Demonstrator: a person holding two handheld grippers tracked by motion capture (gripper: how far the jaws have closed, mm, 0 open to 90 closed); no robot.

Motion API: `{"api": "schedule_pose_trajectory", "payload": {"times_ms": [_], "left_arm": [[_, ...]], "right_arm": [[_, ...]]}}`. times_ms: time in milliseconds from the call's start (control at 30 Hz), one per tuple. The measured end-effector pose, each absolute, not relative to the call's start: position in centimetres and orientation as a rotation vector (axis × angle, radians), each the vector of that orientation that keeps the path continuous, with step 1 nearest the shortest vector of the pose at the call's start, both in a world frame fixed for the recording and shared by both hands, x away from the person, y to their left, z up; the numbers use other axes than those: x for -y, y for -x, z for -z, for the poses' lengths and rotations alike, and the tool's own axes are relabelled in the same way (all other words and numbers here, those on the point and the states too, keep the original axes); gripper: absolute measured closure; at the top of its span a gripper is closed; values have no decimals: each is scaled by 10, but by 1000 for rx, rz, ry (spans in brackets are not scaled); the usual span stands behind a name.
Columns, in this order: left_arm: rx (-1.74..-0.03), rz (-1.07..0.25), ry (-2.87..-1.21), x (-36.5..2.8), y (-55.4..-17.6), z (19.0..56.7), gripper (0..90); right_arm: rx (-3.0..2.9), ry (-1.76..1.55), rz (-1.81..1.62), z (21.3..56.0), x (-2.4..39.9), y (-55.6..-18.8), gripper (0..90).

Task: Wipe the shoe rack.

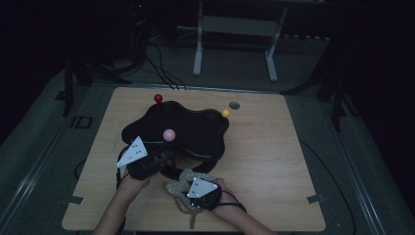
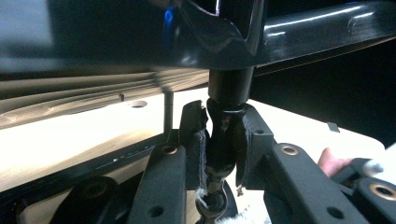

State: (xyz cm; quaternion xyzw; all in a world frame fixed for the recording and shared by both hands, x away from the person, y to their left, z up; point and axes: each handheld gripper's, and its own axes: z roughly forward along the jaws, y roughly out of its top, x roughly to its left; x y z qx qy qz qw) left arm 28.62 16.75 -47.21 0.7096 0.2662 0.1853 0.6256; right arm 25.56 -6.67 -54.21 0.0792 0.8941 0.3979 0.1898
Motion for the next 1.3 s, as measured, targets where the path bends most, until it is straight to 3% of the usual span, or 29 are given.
{"api": "schedule_pose_trajectory", "payload": {"times_ms": [133, 267, 367, 600, 900, 1300], "left_arm": [[-608, -423, -1631, -168, -286, 472, 751], [-607, -421, -1632, -168, -286, 472, 751], [-609, -420, -1632, -168, -286, 472, 750], [-613, -417, -1632, -168, -286, 472, 750], [-608, -419, -1632, -168, -286, 472, 751], [-611, -415, -1634, -169, -286, 472, 750]], "right_arm": [[-2471, -199, -1079, 539, 64, -259, 644], [-2446, -273, -1065, 538, 63, -280, 504], [-2483, -222, -1050, 542, 58, -290, 465], [-2514, -224, -1059, 550, 58, -298, 520], [-2543, -267, -1091, 551, 94, -308, 529], [-2530, -161, -1028, 548, 52, -300, 531]]}}
